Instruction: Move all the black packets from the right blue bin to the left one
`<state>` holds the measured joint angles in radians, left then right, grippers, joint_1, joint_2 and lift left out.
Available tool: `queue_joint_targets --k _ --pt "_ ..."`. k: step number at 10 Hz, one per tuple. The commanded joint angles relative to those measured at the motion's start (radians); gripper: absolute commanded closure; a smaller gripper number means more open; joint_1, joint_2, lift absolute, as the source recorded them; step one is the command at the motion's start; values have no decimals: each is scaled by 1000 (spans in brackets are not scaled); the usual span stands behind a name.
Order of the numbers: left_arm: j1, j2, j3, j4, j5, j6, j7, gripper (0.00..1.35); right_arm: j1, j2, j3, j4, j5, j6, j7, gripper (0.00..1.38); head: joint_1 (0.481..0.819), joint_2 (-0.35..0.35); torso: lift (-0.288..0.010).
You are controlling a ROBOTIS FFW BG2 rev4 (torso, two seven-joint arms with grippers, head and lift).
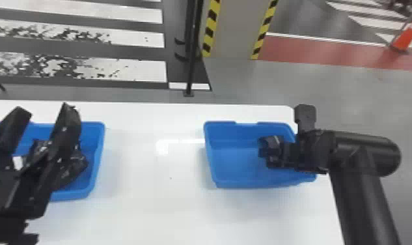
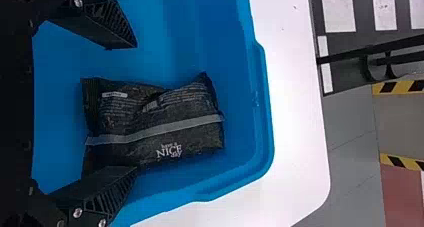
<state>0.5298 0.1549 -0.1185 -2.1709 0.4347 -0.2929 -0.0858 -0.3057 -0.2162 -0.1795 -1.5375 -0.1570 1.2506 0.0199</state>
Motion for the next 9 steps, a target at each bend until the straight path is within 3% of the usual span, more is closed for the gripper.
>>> queue_joint_targets --k 1,5,6,7,9 --pt "-2 0 1 0 0 -2 0 329 -4 0 0 2 1 18 -2 254 695 -223 -140" --pt "3 -3 9 0 -4 -2 0 329 -16 -2 -2 29 -7 70 -18 891 695 -226 -140" --pt "3 -3 11 0 -6 -2 0 329 -16 -2 -2 32 -5 60 -18 907 695 -225 -140" --pt "5 -3 13 0 -6 1 0 328 -11 -2 -2 29 -7 38 -20 1157 695 -223 -140" --pt "5 -5 15 0 -6 1 0 329 28 1 -4 -15 -11 -23 -20 1127 695 -223 -140"
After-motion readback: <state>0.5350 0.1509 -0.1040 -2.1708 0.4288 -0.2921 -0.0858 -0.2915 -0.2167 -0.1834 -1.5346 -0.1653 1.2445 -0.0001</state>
